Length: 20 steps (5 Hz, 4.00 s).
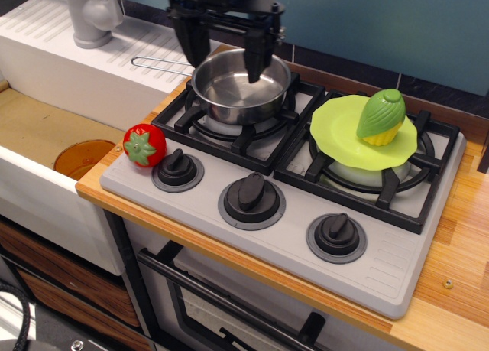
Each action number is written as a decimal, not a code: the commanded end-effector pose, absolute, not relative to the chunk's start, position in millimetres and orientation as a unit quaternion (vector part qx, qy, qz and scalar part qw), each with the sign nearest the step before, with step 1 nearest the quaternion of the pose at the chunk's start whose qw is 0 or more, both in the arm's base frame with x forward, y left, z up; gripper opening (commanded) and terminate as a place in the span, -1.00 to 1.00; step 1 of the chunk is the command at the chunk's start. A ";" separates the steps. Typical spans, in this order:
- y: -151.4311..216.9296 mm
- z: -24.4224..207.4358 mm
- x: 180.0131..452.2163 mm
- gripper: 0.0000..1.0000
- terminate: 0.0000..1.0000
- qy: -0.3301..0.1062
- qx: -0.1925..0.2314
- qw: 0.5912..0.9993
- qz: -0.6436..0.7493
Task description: Put corncob on plate and strawberry in pot or pan on stove
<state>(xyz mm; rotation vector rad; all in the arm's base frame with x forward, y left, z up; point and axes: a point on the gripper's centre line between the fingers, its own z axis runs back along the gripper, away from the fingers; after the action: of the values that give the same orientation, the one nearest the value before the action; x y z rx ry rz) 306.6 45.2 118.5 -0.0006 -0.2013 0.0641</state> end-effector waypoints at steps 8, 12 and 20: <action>81.0 128.9 289.9 1.00 -1.00 -0.180 0.051 0.982 0.014; 107.8 104.5 270.8 1.00 -1.00 -0.223 0.075 0.971 0.046; 120.8 44.1 266.2 1.00 -1.00 -0.271 0.042 0.961 0.040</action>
<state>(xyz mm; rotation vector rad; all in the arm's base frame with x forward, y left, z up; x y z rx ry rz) 260.7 119.3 37.1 0.0695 -0.5301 0.0883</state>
